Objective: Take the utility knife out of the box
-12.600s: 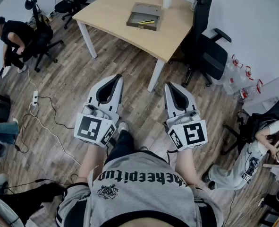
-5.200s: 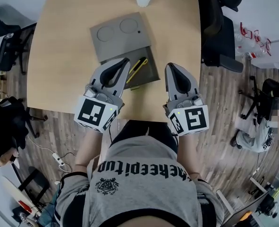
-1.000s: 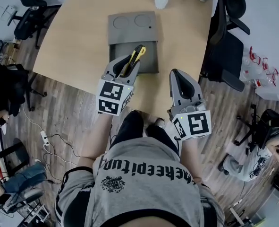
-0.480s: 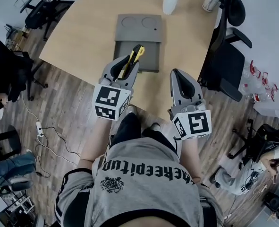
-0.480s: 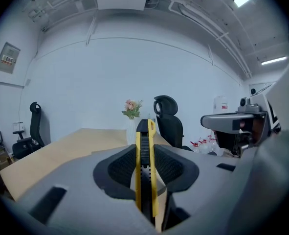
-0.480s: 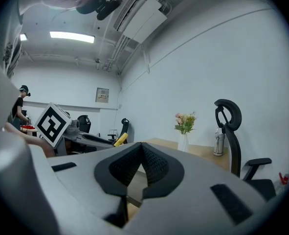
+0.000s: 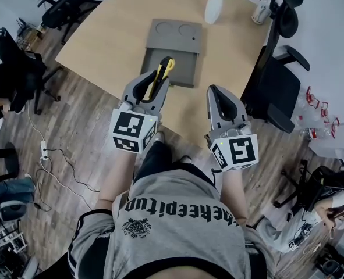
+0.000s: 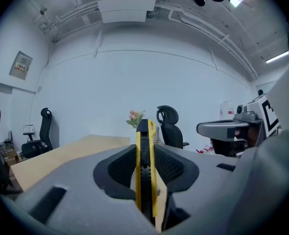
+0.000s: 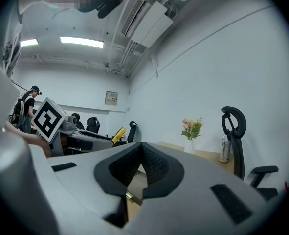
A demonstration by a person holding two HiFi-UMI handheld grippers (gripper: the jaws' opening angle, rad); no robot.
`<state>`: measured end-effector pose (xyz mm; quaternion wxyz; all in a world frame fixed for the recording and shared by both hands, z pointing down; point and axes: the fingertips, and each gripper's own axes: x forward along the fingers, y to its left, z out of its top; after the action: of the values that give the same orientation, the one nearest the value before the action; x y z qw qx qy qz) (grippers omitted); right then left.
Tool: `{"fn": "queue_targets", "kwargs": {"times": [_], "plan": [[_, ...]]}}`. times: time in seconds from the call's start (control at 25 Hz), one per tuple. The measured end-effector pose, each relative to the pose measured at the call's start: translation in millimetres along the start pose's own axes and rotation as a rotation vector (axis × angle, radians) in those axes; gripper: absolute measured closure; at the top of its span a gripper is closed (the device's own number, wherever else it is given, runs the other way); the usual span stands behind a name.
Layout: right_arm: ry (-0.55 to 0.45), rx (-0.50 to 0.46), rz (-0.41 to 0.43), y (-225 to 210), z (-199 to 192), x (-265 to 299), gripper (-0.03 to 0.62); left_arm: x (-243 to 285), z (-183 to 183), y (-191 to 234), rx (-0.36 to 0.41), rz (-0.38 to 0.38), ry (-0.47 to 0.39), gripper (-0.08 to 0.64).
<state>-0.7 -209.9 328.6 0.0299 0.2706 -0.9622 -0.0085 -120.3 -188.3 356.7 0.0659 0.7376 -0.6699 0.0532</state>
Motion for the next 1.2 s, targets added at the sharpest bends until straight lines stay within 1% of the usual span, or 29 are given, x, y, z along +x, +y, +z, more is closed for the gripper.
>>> {"fn": "queue_targets", "kwargs": {"times": [0.6, 0.96, 1.2], "plan": [[-0.058, -0.033, 0.068, 20, 19, -42, 0.586, -56, 32, -36, 0.011, 0.079, -0.129, 0.433], [-0.063, -0.033, 0.106, 27, 17, -64, 0.586, -81, 37, -58, 0.007, 0.108, -0.178, 0.433], [-0.072, -0.029, 0.110, 32, 19, -69, 0.586, -94, 44, -60, 0.014, 0.126, -0.208, 0.433]]}}
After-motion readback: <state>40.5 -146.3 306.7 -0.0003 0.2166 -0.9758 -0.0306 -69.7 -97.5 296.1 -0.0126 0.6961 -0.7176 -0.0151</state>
